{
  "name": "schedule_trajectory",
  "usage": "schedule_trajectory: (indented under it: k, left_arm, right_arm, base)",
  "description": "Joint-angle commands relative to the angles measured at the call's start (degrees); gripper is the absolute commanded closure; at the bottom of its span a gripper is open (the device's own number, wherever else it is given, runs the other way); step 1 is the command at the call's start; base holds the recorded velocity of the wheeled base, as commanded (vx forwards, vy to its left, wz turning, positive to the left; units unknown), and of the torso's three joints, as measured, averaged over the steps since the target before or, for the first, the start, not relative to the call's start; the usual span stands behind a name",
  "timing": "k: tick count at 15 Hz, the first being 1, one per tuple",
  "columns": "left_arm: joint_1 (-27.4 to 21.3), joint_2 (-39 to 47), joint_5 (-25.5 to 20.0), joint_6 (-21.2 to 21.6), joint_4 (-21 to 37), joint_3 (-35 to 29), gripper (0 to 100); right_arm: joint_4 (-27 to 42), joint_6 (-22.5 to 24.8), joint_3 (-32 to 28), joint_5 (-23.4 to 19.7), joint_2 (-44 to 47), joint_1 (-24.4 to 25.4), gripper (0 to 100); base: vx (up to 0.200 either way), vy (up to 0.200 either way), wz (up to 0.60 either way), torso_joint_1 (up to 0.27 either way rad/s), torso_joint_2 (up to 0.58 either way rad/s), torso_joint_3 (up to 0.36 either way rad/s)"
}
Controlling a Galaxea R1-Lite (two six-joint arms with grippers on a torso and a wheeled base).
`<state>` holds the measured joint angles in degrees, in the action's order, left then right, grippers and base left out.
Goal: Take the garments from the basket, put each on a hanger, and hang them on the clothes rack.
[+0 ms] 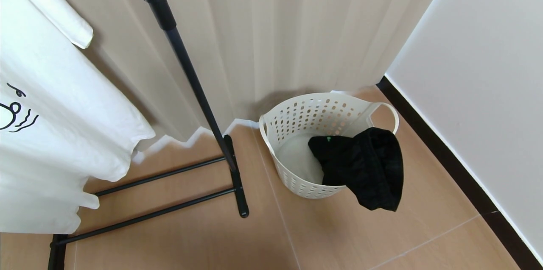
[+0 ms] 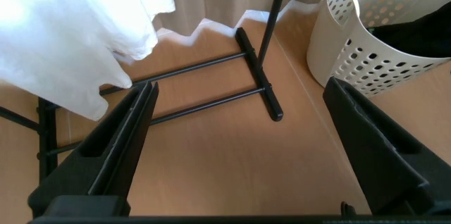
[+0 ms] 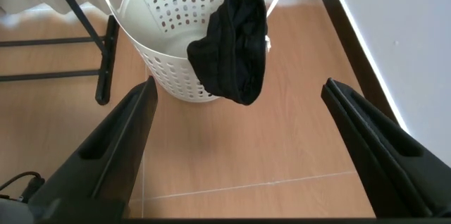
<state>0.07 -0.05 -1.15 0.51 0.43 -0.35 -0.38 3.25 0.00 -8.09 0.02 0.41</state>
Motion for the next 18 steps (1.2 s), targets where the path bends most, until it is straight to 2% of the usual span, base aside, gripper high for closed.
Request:
schedule_trajectory:
  k: [1, 4, 6, 8, 10, 12, 14, 17, 18]
  left_arm:
    - [0.0, 0.0, 0.0, 0.0, 0.0, 0.0, 0]
    - [0.0, 0.0, 0.0, 0.0, -0.1, 0.0, 0]
    - [0.0, 0.0, 0.0, 0.0, 0.0, 0.0, 0]
    - [0.0, 0.0, 0.0, 0.0, -0.1, 0.0, 0]
    - [0.0, 0.0, 0.0, 0.0, 0.0, 0.0, 0]
    - [0.0, 0.0, 0.0, 0.0, 0.0, 0.0, 0]
    - [0.0, 0.0, 0.0, 0.0, 0.0, 0.0, 0]
    - [0.0, 0.0, 0.0, 0.0, -0.1, 0.0, 0]
    - [0.0, 0.0, 0.0, 0.0, 0.0, 0.0, 0]
  right_arm:
    - [-0.1, 0.0, 0.0, 0.0, 0.0, 0.0, 0]
    - [-0.1, -0.1, 0.0, 0.0, 0.0, 0.0, 0]
    - [0.6, 1.7, 0.0, 0.7, 0.5, -0.1, 0]
    - [2.5, 3.6, -0.6, 3.7, 7.2, -2.4, 0]
    - [-1.4, 5.4, -1.6, 3.7, 15.5, -2.8, 0]
    - [-6.6, 9.2, -5.2, 3.7, 26.0, -2.6, 0]
    - [-8.5, 14.8, -8.8, 3.7, 33.7, -2.0, 0]
    - [-8.5, 30.4, -21.3, 4.6, 51.4, 6.6, 0]
    - [-8.8, 36.5, -25.5, 5.5, 57.2, 7.3, 0]
  base:
    - [0.000, 0.000, 0.00, 0.000, 0.00, 0.000]
    - [0.000, 0.000, 0.00, 0.000, 0.00, 0.000]
    - [0.000, 0.000, 0.00, 0.000, 0.00, 0.000]
    - [0.000, 0.000, 0.00, 0.000, 0.00, 0.000]
    - [0.000, 0.000, 0.00, 0.000, 0.00, 0.000]
    - [0.000, 0.000, 0.00, 0.000, 0.00, 0.000]
    - [0.000, 0.000, 0.00, 0.000, 0.00, 0.000]
    - [0.000, 0.000, 0.00, 0.000, 0.00, 0.000]
    - [0.000, 0.000, 0.00, 0.000, 0.00, 0.000]
